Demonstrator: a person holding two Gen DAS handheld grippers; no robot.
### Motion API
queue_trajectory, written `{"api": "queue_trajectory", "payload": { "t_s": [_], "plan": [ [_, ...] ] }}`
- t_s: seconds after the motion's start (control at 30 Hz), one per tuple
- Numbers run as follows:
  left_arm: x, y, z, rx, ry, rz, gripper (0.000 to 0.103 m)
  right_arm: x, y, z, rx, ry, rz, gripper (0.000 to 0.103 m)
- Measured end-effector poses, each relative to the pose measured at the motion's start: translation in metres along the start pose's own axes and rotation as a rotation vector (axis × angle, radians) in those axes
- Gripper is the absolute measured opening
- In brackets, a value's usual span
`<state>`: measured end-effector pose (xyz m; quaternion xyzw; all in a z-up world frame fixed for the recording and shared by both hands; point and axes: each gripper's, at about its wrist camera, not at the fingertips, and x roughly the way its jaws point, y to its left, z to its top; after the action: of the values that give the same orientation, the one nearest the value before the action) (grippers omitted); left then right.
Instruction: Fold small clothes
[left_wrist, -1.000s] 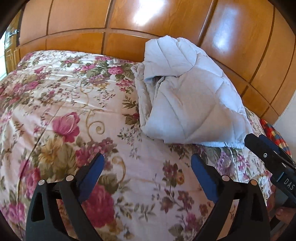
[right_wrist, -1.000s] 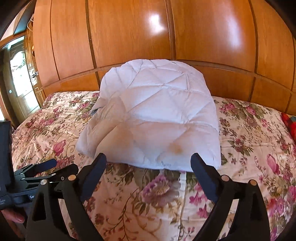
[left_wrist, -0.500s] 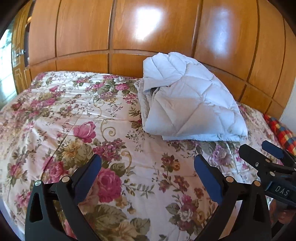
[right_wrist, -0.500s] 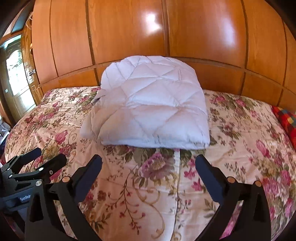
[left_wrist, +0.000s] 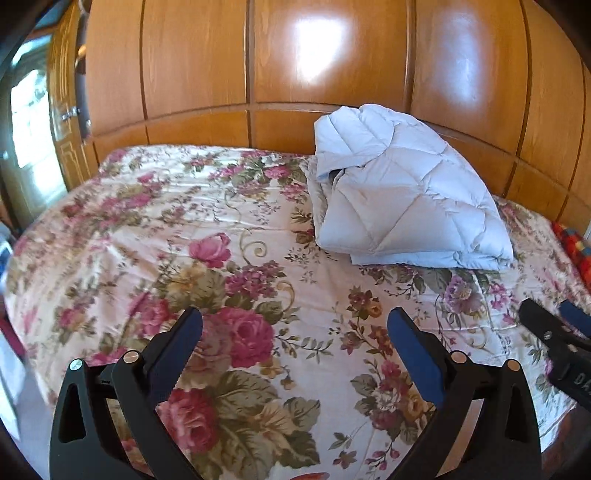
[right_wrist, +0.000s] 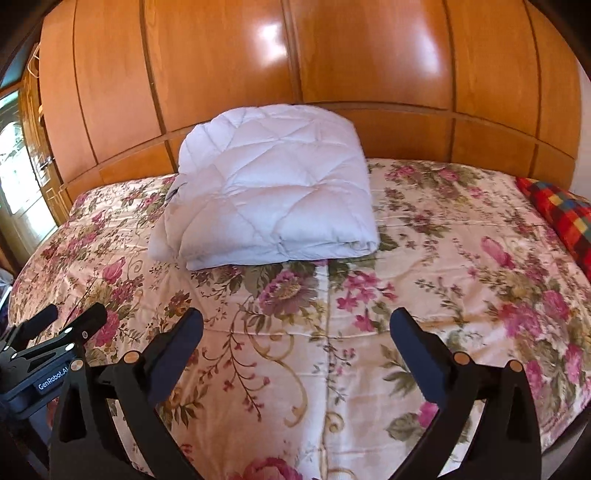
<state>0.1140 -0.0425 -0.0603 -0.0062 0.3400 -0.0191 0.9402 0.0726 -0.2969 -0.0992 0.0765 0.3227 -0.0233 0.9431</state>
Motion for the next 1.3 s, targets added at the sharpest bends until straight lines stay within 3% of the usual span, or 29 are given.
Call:
{"api": "queue_trajectory", "payload": {
  "t_s": [0.13,0.27,0.4,0.6,1.3],
  "plan": [
    [-0.015,-0.005,-0.001,0.027,-0.034,0.005,0.099,-0.018,-0.002,-0.002,0.004,-0.035,-0.005,0.101],
    [-0.026,-0.006,0.001,0.01,-0.013,-0.028,0.099,-0.033,-0.002,-0.003,-0.011,-0.074,-0.047,0.101],
    [-0.038,-0.009,0.001,0.021,-0.046,-0.003,0.099,-0.041,-0.002,0.0,-0.021,-0.103,-0.083,0.101],
    [-0.051,-0.006,0.003,0.008,-0.088,-0.003,0.099,-0.042,0.001,0.001,-0.024,-0.1,-0.071,0.101],
    [-0.046,-0.002,0.002,-0.012,-0.054,-0.023,0.099,-0.04,0.001,0.0,-0.019,-0.092,-0.049,0.101]
  ]
}}
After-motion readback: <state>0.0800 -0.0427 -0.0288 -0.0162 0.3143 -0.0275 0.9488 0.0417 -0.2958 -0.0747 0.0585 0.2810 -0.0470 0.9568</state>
